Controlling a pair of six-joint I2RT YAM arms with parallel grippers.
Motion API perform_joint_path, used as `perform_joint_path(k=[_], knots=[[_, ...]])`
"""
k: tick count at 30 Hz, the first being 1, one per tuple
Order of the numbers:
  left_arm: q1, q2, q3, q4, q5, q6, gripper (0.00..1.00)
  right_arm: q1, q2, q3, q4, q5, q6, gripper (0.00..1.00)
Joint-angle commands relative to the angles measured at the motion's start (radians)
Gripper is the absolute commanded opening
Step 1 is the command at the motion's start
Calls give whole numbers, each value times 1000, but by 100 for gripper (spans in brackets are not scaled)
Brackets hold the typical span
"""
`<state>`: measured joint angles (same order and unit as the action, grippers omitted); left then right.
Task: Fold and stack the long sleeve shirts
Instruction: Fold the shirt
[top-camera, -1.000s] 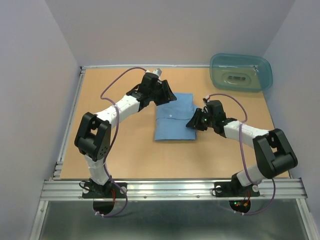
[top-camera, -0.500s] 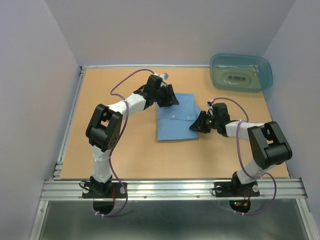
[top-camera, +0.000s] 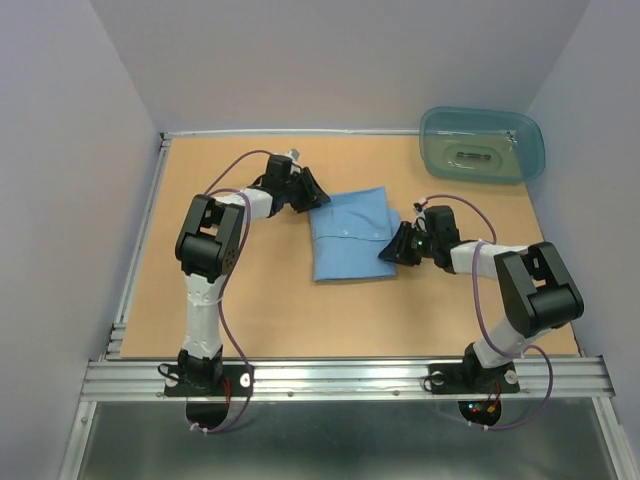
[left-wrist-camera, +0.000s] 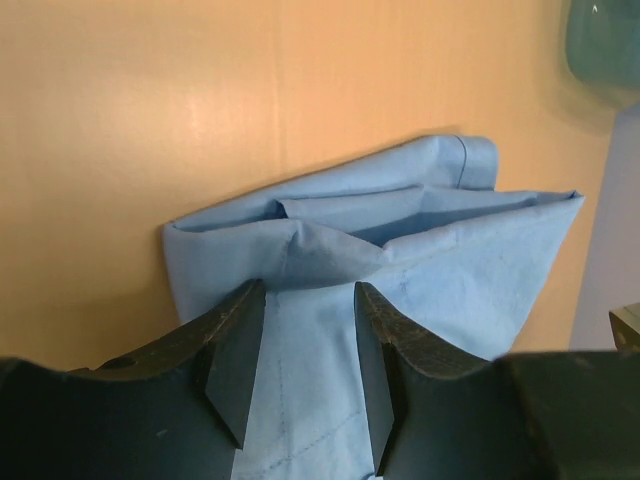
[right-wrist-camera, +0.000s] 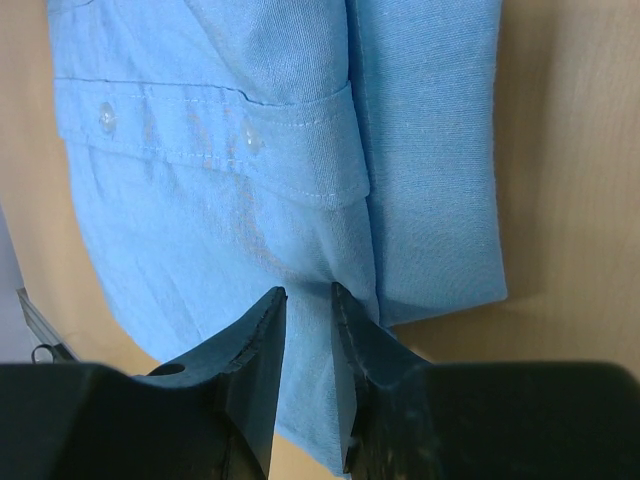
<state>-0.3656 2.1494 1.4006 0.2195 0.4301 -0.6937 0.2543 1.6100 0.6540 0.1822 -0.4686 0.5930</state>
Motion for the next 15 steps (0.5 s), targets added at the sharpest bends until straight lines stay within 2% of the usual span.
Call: perform_joint_path(k=[1, 8, 12, 15], knots=[[-6, -8, -31, 55, -2, -20, 52, -9, -27, 50, -41, 27, -32, 31], [-6, -173, -290, 115, -57, -108, 52, -6, -101, 196, -179, 50, -55, 41], [-6, -342, -572, 155, -134, -242, 52, -4, -134, 249, -260, 82, -74, 44], [-39, -491, -752, 199, -137, -346, 53, -1, -166, 253, -286, 125, -76, 44]])
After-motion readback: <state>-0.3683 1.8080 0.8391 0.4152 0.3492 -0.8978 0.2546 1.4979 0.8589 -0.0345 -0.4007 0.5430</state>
